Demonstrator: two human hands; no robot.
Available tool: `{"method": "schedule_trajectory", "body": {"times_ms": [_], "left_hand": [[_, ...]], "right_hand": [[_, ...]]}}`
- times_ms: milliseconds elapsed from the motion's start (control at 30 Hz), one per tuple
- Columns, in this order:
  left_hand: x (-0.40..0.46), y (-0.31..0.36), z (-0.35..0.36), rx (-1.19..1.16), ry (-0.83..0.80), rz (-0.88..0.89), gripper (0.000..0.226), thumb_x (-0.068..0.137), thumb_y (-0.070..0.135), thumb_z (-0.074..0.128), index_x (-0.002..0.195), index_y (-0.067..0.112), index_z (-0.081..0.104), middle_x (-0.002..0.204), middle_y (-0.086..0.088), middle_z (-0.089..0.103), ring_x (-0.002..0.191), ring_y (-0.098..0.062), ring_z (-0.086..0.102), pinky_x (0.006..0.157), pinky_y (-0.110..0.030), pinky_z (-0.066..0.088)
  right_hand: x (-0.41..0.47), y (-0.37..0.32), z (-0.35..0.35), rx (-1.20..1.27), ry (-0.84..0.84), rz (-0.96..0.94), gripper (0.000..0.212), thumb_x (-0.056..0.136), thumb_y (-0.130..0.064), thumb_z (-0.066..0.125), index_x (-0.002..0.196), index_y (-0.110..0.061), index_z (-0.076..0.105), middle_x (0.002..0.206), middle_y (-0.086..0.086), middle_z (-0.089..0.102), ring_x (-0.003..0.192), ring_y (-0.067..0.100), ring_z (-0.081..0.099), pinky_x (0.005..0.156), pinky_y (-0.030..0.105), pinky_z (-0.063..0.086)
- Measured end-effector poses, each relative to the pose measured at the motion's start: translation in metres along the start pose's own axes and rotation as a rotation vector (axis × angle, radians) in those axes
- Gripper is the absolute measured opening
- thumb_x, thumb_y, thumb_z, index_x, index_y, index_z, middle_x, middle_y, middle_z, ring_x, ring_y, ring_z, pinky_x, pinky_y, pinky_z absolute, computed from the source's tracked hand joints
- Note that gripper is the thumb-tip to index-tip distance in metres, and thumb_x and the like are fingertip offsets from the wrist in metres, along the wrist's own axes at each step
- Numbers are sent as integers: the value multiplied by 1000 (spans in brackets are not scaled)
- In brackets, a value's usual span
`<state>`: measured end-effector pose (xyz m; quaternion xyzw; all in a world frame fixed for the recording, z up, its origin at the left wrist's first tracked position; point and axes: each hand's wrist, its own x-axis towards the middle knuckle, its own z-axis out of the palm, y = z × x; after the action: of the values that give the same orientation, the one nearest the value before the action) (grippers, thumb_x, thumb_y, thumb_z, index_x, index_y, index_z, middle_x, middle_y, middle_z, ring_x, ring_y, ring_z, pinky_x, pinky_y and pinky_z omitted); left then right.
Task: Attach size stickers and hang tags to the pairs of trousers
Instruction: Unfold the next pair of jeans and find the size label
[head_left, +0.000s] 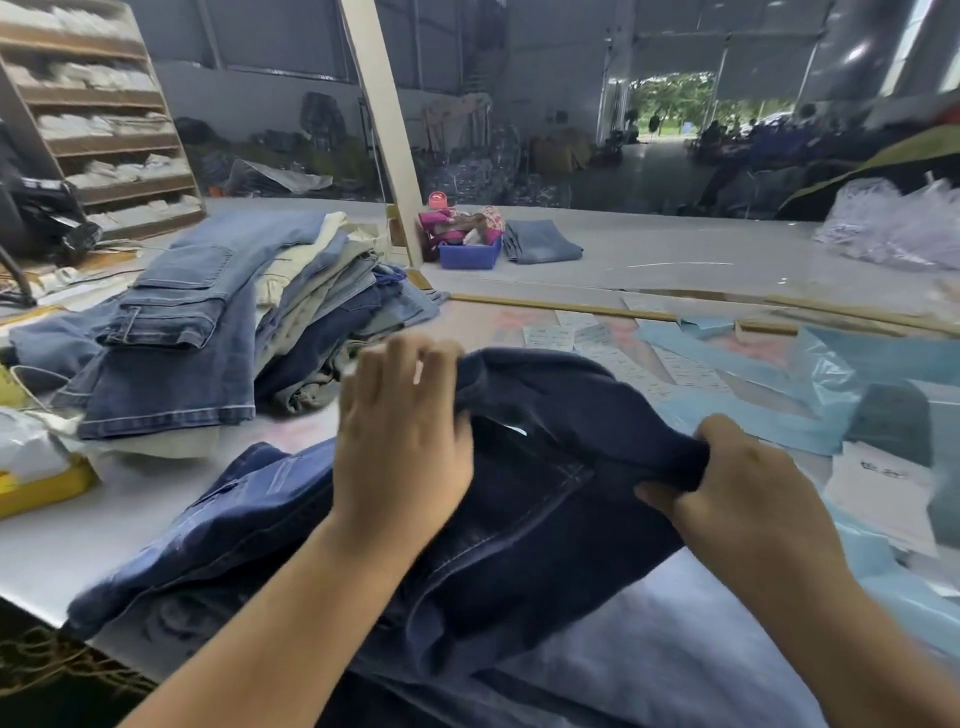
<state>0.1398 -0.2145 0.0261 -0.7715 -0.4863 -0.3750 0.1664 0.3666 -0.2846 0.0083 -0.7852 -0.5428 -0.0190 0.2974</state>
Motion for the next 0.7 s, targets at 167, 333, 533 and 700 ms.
{"method": "schedule_trajectory", "body": {"times_ms": [167, 333, 533, 700], "left_hand": [[5, 9, 2, -54, -124, 61, 32, 72, 5, 75, 100, 7, 60, 91, -10, 62, 82, -34, 60, 68, -45, 51], [22, 0, -4, -280, -113, -45, 16, 80, 2, 63, 92, 11, 57, 81, 2, 60, 76, -31, 59, 58, -35, 40], [25, -2, -9, -419, -97, -57, 11, 84, 7, 64, 94, 11, 59, 82, -3, 64, 78, -30, 59, 65, -46, 49], [38, -8, -16, -503, -27, 20, 15, 81, -1, 64, 93, 8, 62, 80, -1, 63, 75, -25, 58, 66, -43, 49]], "right_hand": [[-50, -16, 29, -35, 355, -361, 52, 59, -14, 87, 102, -12, 57, 107, 9, 45, 90, 36, 51, 80, 46, 43], [-62, -28, 43, -117, -134, -558, 26, 74, -46, 74, 85, -23, 66, 86, -2, 66, 77, 21, 62, 60, 28, 45], [-42, -68, 63, 569, -387, -122, 52, 73, -80, 45, 113, -48, 43, 99, -27, 55, 93, -8, 50, 76, 13, 40], [-37, -126, 98, 155, -193, -512, 80, 78, -79, 25, 146, -35, 19, 149, 6, 20, 140, 32, 8, 118, 52, -1]]}}
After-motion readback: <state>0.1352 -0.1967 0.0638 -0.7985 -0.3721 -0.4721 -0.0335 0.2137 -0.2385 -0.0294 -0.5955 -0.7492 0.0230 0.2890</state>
